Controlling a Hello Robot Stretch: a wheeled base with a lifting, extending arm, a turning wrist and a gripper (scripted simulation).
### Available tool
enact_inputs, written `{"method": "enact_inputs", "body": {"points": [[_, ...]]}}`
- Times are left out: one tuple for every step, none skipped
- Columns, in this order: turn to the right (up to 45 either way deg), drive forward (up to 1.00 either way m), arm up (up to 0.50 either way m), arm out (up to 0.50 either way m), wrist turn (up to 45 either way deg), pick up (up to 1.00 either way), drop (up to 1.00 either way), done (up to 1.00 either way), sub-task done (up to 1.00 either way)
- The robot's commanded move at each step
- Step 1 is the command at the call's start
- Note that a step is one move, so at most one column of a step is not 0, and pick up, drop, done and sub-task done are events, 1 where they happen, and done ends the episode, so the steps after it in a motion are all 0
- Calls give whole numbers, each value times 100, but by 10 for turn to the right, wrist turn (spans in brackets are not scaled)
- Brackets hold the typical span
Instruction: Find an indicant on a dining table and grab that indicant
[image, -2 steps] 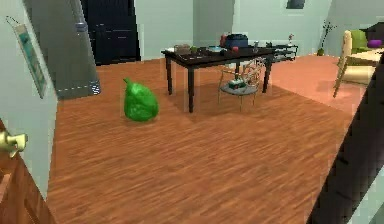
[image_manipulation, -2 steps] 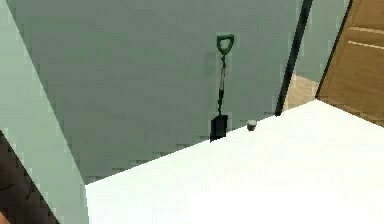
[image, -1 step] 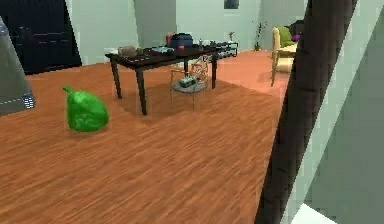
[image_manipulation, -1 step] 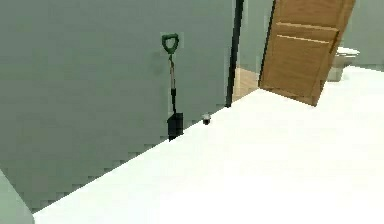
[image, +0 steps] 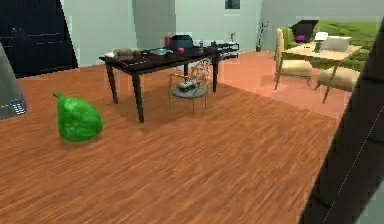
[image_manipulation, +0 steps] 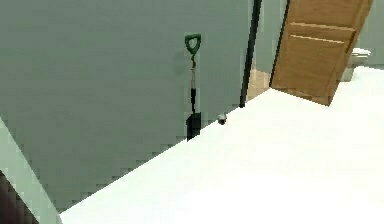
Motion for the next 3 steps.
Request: {"method": "enact_inputs", "body": {"points": [[-150, 0, 0, 0, 0, 0, 0, 0, 0], [0, 100, 0, 0, 0, 0, 0, 0, 0], [-60, 0, 0, 0, 0, 0, 0, 0, 0]]}}
